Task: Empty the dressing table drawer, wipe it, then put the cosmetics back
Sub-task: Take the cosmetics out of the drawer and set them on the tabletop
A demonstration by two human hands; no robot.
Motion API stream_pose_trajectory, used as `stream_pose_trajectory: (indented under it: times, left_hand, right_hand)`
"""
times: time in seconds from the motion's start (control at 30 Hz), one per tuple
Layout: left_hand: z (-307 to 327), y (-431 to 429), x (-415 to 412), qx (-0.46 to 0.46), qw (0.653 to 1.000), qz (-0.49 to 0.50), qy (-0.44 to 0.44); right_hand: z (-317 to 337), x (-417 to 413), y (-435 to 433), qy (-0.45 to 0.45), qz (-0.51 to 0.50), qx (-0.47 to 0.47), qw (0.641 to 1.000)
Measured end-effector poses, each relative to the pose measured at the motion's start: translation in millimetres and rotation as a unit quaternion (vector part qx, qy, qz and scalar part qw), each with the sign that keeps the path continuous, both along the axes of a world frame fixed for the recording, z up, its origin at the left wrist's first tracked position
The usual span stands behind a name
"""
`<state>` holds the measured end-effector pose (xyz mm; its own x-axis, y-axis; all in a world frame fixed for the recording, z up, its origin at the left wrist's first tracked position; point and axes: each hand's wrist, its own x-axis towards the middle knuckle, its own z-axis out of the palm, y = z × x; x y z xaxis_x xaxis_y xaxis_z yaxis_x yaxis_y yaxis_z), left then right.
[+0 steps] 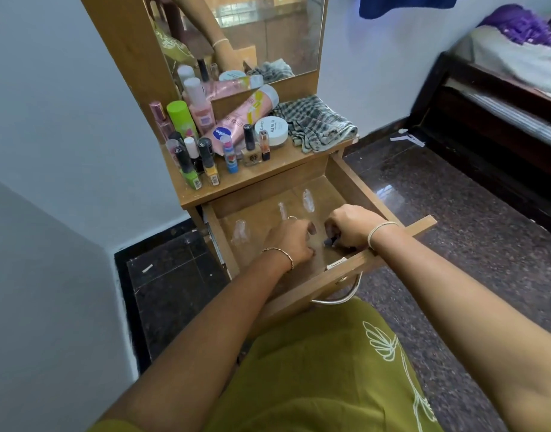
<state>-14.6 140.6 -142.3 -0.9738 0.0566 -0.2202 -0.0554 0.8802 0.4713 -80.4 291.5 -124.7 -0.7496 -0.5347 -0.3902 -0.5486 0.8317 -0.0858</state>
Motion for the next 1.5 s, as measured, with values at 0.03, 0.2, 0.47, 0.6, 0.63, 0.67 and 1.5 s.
stream_pose_trajectory:
  times: [0.03, 0.2, 0.47, 0.6, 0.63, 0.67, 1.5]
  left_hand:
    - [-0.4, -1.7, -0.8, 0.011, 1.000, 0.005, 0.002]
    - [4.8, -8.3, -0.1, 0.097, 0.994, 0.051, 0.024]
    - [38.3, -31.9, 2.9, 0.209, 0.961, 0.143, 0.110]
    - [62.4, -56.2, 0.2, 0.231, 0.940, 0.174, 0.179]
    - [68.0, -61.9, -0.1, 0.240, 0.934, 0.182, 0.195]
    - [74.1, -67.9, -0.2, 0.239, 0.929, 0.188, 0.212]
    - [101.1, -89.8, -21.9, 0.030, 0.932, 0.207, 0.297]
  right_hand:
    - [0.1, -0.6, 0.1, -0.006, -0.002, -0.004, 1.000]
    - [11.2, -2.6, 2.9, -0.041, -0.054, -0.154, 0.986]
    - [51.4, 1.3, -35.6, -0.063, -0.140, -0.438, 0.886]
    - [65.4, -0.7, -64.8, -0.089, -0.154, -0.533, 0.827]
    - [68.2, -1.0, -71.8, -0.093, -0.154, -0.555, 0.812]
    - [71.0, -0.7, -78.5, -0.098, -0.152, -0.575, 0.798]
    - [49.2, 2.3, -115.3, -0.148, -0.224, -0.581, 0.768]
